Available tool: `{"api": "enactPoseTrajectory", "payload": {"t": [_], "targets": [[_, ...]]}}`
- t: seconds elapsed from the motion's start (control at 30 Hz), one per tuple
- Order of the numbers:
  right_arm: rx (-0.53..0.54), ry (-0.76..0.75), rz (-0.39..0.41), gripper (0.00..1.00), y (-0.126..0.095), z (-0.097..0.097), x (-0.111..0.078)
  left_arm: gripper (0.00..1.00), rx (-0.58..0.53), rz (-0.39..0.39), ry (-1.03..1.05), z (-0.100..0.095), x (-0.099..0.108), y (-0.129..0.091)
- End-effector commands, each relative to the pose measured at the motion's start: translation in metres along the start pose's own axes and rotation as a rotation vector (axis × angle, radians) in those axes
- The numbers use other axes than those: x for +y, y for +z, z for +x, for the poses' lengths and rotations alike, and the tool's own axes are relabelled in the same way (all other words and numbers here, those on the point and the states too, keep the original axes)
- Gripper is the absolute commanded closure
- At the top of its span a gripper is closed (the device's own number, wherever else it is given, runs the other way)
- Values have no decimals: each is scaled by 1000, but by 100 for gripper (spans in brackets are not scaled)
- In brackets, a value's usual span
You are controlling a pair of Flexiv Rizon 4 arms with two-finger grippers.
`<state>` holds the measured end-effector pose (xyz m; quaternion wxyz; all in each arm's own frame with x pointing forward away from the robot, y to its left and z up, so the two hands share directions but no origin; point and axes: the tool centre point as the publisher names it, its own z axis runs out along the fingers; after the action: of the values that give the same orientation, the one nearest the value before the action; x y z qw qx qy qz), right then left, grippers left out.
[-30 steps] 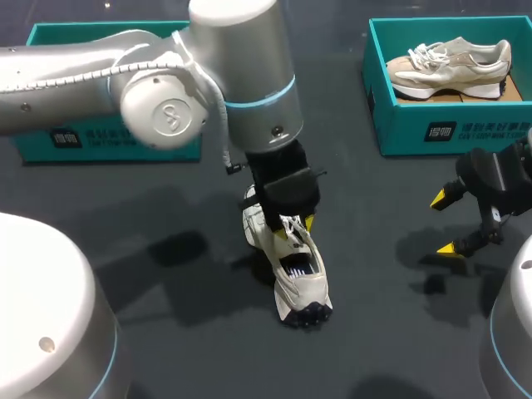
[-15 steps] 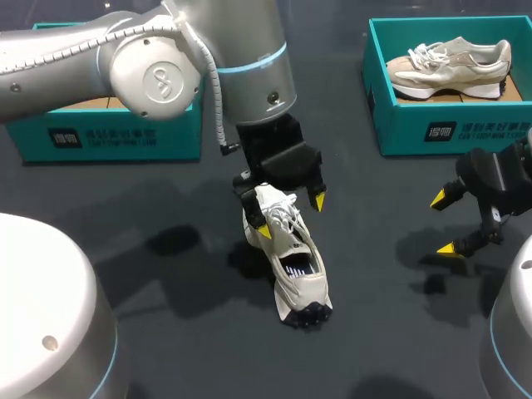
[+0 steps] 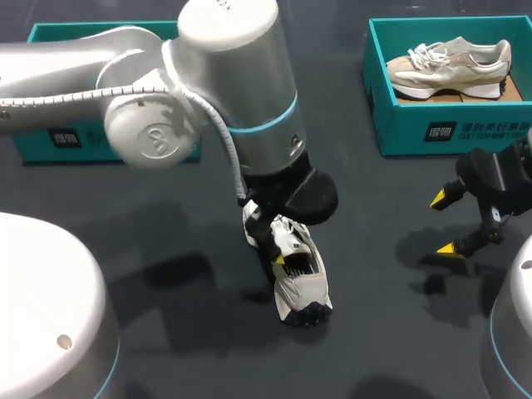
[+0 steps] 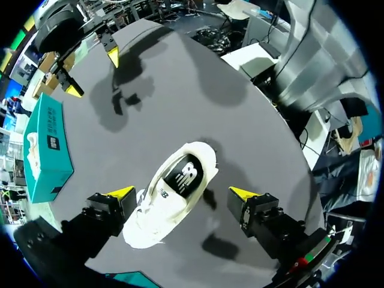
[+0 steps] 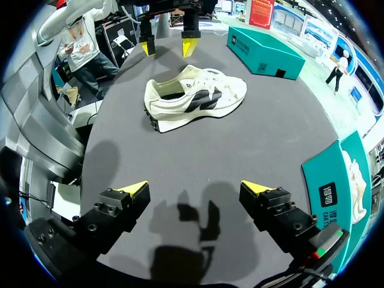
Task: Take the shoe out of the shoebox, open the shoe tongue, remove and reinsert the insole, then place the shoe into the shoebox
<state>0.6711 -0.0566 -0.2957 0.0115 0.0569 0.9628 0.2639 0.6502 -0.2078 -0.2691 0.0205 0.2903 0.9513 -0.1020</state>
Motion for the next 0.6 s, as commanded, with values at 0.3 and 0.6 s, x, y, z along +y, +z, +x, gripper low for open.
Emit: {"api": "enactPoseTrajectory", "payload": {"t": [0.3, 0.6], "targets": [[-3, 0, 3, 0, 1, 1, 0, 0, -257, -372, -712, 17, -9, 17], [-3, 0, 3, 0, 1, 1, 0, 0, -194, -334, -752, 16, -8, 25]]}}
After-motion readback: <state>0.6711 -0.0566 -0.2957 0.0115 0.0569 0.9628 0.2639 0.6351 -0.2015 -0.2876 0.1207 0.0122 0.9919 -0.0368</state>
